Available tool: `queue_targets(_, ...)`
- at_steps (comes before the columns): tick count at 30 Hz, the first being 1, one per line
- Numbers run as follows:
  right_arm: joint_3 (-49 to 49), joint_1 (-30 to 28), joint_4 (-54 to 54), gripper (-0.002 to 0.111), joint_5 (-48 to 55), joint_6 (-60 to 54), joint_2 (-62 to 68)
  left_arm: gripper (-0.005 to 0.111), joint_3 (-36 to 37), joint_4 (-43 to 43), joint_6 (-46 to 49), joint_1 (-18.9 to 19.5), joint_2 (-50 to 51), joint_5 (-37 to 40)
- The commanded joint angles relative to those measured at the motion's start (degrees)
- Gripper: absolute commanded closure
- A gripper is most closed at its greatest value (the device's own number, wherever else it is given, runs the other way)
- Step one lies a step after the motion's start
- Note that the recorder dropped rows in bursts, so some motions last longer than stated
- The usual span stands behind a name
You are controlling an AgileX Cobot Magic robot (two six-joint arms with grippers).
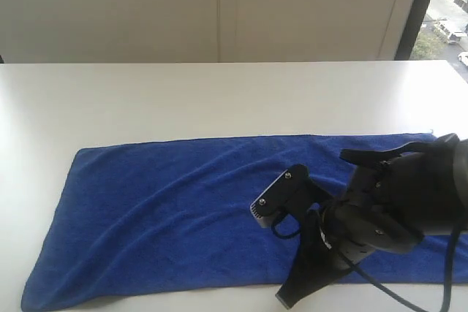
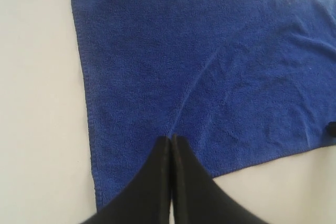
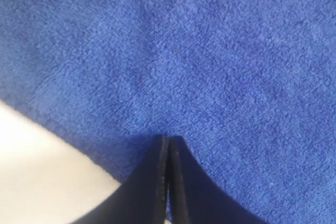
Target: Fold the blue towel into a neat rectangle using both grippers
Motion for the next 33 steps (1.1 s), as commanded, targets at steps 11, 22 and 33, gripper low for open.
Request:
queue_targets(11, 2.6, -0.4, 2.2, 0.108, 4.4, 1.9, -0.6, 0.107, 0.0, -1.3, 0.5, 0.0, -0.1, 0.9)
queue_targets(22, -6.7, -1.4, -3.3, 0.108, 2.0, 2.9, -14.5, 0.107, 0.0, -3.3, 1.0, 0.0, -0.1, 0.6)
queue_targets(33, -16.4, -32.9, -14.8, 0.108, -4.1, 6.2, -0.4, 0.107, 0.0, -16.8, 14.0, 0.0, -0.1, 10.2)
